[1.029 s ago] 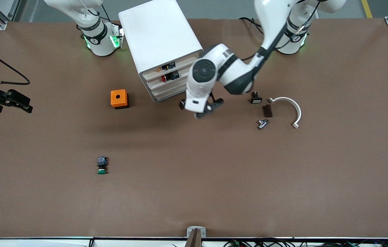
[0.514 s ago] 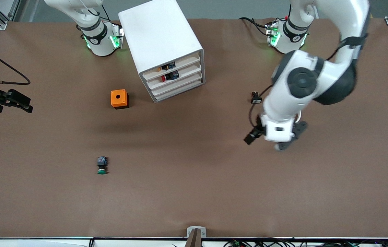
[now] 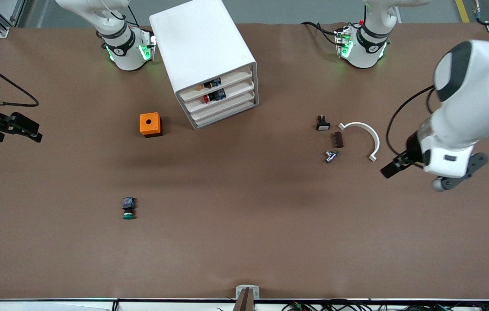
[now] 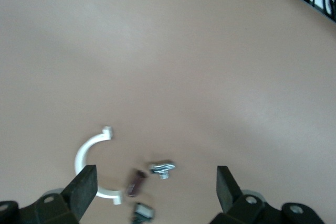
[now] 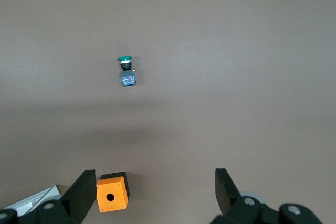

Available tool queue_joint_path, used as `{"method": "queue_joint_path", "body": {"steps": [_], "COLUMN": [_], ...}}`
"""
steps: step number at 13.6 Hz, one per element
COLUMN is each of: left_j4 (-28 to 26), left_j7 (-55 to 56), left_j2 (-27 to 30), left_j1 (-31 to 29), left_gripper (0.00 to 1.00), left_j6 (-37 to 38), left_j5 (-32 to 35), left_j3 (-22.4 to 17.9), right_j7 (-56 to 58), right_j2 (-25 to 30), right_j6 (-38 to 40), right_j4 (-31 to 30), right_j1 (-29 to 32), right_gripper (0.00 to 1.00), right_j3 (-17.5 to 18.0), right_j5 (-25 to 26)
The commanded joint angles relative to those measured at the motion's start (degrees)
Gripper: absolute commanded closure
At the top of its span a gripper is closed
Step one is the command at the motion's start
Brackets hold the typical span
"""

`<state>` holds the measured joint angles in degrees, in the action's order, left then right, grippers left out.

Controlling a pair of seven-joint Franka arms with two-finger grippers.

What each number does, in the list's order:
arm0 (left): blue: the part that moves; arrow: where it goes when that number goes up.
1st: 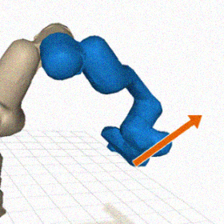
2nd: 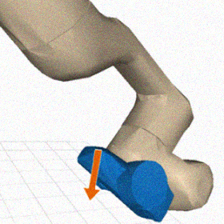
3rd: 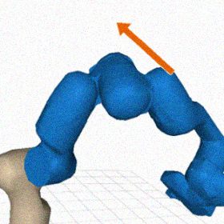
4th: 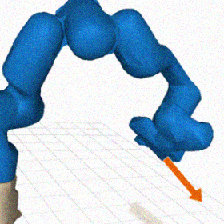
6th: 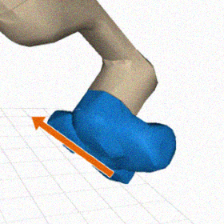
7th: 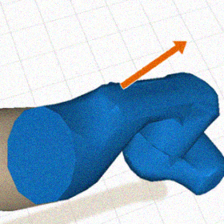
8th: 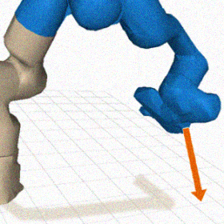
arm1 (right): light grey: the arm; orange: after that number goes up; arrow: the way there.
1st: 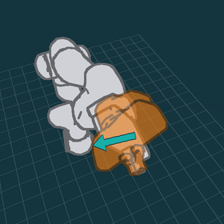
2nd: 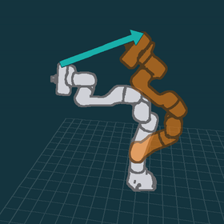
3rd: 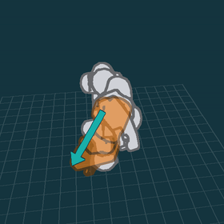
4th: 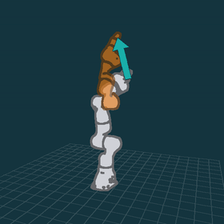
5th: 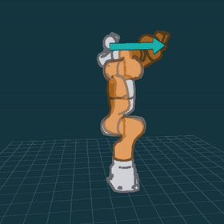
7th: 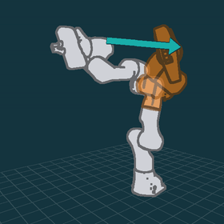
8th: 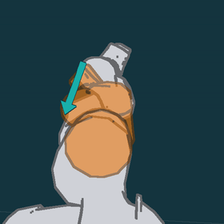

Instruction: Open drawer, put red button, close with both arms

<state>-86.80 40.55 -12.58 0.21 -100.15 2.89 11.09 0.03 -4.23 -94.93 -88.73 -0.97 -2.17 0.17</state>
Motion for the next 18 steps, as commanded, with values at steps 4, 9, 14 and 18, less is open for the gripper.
{"method": "queue_joint_path", "body": {"steps": [4, 9, 14, 18], "left_j4": [2.7, 2.7, 2.9, 3.7], "left_j7": [-13.9, -14.3, -16.2, -17.6], "left_j2": [6.7, 9.6, 9.6, 9.6], "left_j1": [-5.7, -5.7, -5.9, -6.0], "left_gripper": [0.00, 0.00, 0.00, 0.00], "left_j6": [13.3, 17.5, 17.8, 18.0], "left_j5": [0.8, 0.1, -0.3, -1.8], "left_j3": [0.7, 1.3, 0.9, -0.3], "right_j7": [-0.1, -0.1, 0.0, 0.1], "right_j2": [1.4, 1.4, 1.3, 1.2], "right_j6": [-0.3, -0.2, -0.1, -0.2], "right_j4": [-1.1, -1.1, -1.0, -1.0], "right_j1": [0.8, 0.7, 0.4, 0.4], "right_gripper": [0.00, 0.00, 0.00, 0.00], "right_j3": [0.7, 0.8, 0.8, 0.8], "right_j5": [0.3, 0.3, 0.9, 0.9]}}
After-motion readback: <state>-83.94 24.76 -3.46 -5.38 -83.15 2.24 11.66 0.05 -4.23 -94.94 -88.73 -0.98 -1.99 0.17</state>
